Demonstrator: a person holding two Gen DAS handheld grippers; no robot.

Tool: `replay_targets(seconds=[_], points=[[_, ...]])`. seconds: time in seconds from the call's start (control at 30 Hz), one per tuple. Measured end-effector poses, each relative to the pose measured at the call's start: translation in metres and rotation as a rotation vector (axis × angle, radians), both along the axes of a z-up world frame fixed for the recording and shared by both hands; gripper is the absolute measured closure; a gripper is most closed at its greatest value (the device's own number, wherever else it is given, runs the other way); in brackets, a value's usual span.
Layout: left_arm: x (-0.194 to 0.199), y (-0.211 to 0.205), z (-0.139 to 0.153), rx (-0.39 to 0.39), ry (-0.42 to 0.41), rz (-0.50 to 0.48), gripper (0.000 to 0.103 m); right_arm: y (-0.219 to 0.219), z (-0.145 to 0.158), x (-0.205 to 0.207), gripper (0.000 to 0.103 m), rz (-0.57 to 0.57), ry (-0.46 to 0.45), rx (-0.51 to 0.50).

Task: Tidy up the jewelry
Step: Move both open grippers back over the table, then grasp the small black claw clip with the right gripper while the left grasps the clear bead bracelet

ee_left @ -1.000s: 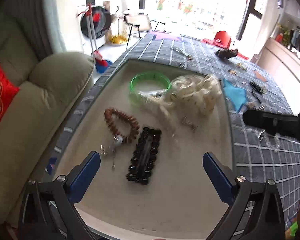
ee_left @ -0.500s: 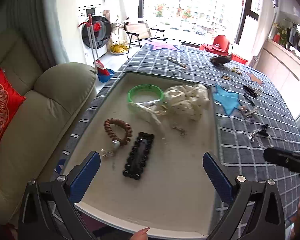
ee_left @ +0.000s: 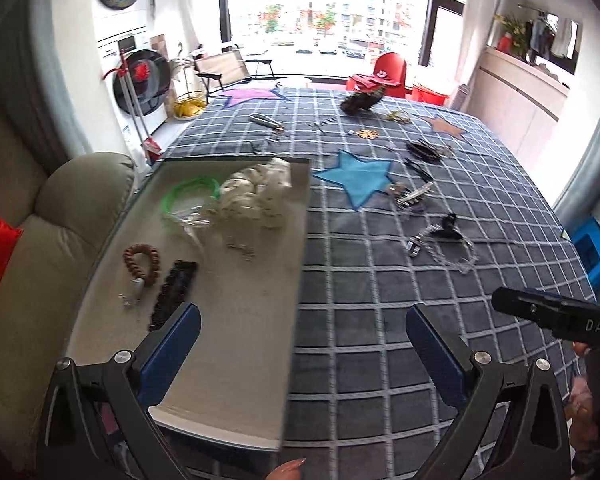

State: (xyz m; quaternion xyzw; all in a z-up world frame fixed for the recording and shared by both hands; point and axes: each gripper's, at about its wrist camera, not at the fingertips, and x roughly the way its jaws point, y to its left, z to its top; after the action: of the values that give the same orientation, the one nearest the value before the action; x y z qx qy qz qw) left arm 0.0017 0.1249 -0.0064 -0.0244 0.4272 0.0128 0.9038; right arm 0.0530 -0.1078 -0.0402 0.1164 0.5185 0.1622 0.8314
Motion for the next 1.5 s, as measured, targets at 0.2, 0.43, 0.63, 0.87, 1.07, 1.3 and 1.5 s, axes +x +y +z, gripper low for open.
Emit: replay_targets(seconds=[0.2, 0.43, 0.63, 0.87, 1.07, 1.3, 1.5], points=[[-0.002, -0.036, -0.005, 0.009, 0.019, -0.052, 0.0, -0.024, 0.002, 0.002, 0.016, -0.039, -0.011, 0.002], [0.007, -0.059, -0.017, 0.002, 0.059, -0.06, 0.0, -0.029, 0.006, 0.025, 0.016, -0.05, -0.04, -0.015], [0.018, -0.068, -0.03, -0.012, 0.091, -0.086, 0.0, -0.015, -0.002, 0.056, 0.016, -0.037, -0.031, -0.024], [0.03, -0.067, -0.037, -0.019, 0.109, -0.086, 0.0, 0.008, -0.021, 0.094, 0.021, -0.018, -0.006, -0.049], [0.04, -0.059, -0.037, -0.023, 0.103, -0.059, 0.0, 0.02, -0.027, 0.11, 0.048, -0.008, -0.024, -0.092], [0.052, -0.063, -0.038, -0.013, 0.105, -0.062, 0.0, 0.018, -0.024, 0.104, 0.084, 0.011, -0.059, -0.114], [0.069, -0.073, -0.04, -0.025, 0.119, -0.075, 0.0, -0.006, -0.024, 0.093, 0.084, -0.02, -0.052, -0.066]])
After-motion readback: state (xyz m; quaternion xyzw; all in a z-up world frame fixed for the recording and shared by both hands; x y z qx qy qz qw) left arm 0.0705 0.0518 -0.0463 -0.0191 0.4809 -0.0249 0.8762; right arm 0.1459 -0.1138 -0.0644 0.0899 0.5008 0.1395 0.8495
